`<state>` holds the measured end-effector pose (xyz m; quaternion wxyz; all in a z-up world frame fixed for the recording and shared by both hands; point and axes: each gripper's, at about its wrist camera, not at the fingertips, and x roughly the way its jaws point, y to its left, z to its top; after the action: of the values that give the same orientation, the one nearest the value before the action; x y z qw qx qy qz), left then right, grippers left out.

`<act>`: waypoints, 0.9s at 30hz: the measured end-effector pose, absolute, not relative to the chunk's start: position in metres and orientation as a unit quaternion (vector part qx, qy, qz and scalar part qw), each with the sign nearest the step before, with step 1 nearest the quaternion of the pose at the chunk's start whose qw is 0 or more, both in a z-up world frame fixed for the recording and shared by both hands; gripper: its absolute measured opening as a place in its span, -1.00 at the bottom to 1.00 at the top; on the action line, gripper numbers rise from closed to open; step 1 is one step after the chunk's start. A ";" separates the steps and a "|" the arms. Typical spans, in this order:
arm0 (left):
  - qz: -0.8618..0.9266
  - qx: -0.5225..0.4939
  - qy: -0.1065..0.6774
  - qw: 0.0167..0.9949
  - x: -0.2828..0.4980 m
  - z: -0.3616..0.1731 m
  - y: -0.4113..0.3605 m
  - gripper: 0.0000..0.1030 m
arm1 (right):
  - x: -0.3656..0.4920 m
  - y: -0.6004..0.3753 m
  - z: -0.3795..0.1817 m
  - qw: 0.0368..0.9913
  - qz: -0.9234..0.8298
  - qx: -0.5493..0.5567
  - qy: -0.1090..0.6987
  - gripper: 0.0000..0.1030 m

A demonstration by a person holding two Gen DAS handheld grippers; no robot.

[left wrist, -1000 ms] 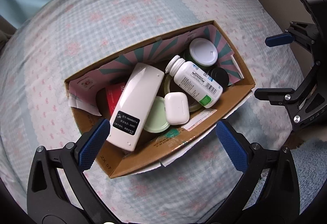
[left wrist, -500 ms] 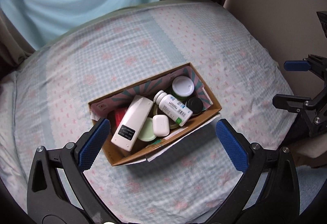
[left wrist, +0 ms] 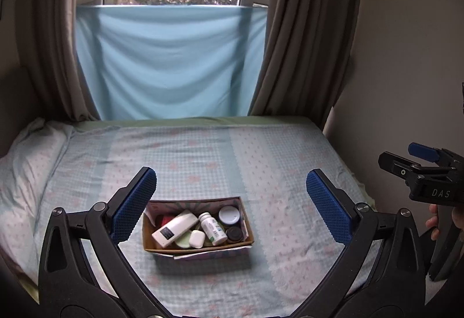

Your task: Organize rigid objects

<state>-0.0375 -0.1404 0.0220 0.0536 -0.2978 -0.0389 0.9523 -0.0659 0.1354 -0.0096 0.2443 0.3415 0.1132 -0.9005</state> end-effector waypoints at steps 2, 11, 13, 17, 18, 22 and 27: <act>0.957 -0.284 -0.037 0.031 -0.024 0.026 -0.131 1.00 | -0.061 0.147 -0.004 0.245 -0.905 0.330 0.109 0.99; 0.966 -0.258 -0.029 0.001 0.009 0.027 -0.104 1.00 | -0.052 0.180 -0.005 0.241 -0.916 0.304 0.103 0.99; 0.966 -0.256 -0.032 0.001 0.012 0.026 -0.100 1.00 | -0.051 0.184 -0.004 0.241 -0.918 0.298 0.104 0.99; 0.965 -0.258 -0.039 0.003 0.013 0.024 -0.094 1.00 | -0.052 0.192 -0.003 0.244 -0.917 0.299 0.098 0.99; 0.966 -0.257 -0.038 0.005 0.014 0.025 -0.092 1.00 | -0.052 0.194 -0.003 0.243 -0.918 0.298 0.098 0.99; 0.966 -0.254 -0.036 0.007 0.015 0.025 -0.086 1.00 | -0.052 0.200 -0.001 0.241 -0.920 0.296 0.093 0.99; 0.967 -0.254 -0.035 0.006 0.016 0.025 -0.085 1.00 | -0.053 0.204 0.001 0.239 -0.921 0.293 0.092 0.99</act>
<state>0.0158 -0.0846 0.0254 0.0061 -0.2540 -0.0351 0.9666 -0.0528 0.2038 0.0012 0.2388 0.2930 0.0919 -0.9212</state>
